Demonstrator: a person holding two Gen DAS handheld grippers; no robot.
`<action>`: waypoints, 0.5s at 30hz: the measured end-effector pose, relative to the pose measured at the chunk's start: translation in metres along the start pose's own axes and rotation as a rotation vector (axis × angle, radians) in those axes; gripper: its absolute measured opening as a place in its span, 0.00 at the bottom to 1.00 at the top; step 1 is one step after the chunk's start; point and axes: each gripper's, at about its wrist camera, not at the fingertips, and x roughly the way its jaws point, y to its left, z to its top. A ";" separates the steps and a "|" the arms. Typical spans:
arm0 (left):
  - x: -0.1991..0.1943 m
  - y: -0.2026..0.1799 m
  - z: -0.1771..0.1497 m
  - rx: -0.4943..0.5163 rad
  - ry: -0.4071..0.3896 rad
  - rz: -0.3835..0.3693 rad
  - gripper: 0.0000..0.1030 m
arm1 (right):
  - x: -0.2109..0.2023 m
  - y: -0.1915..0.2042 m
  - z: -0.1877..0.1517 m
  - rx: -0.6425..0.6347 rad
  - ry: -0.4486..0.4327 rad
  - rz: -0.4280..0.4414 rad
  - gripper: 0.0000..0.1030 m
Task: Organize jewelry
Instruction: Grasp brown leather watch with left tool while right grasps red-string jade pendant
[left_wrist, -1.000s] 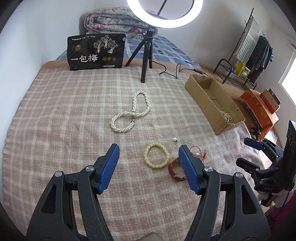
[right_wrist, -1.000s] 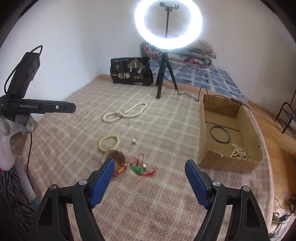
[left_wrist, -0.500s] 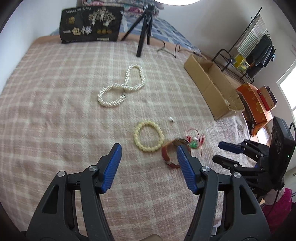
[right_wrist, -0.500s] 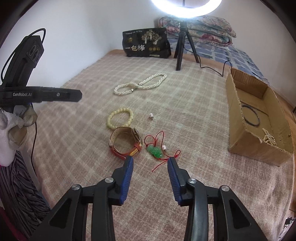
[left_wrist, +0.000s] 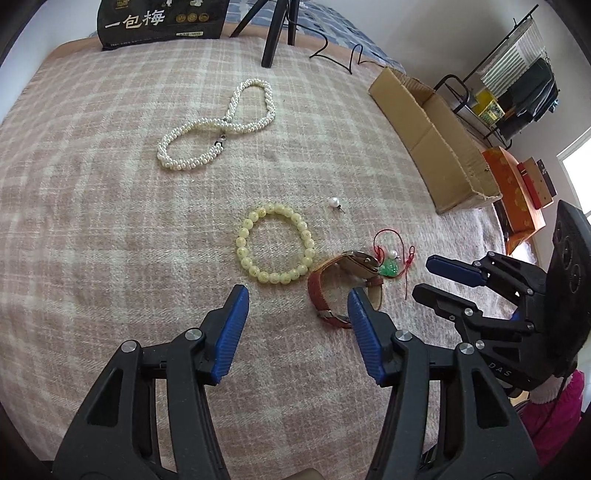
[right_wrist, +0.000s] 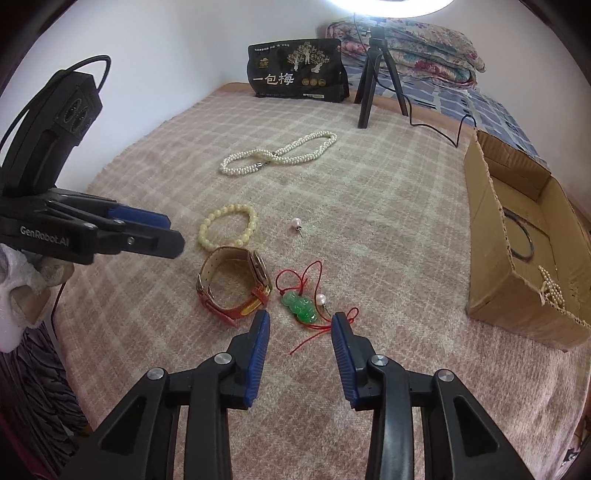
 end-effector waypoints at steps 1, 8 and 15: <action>0.003 0.000 0.000 -0.001 0.007 0.000 0.56 | 0.002 0.000 0.000 -0.002 0.005 0.008 0.32; 0.019 -0.002 0.000 -0.007 0.042 -0.003 0.52 | 0.012 -0.004 -0.002 0.003 0.039 0.020 0.28; 0.029 -0.008 0.001 0.008 0.055 0.011 0.51 | 0.014 -0.009 -0.002 0.022 0.043 0.021 0.28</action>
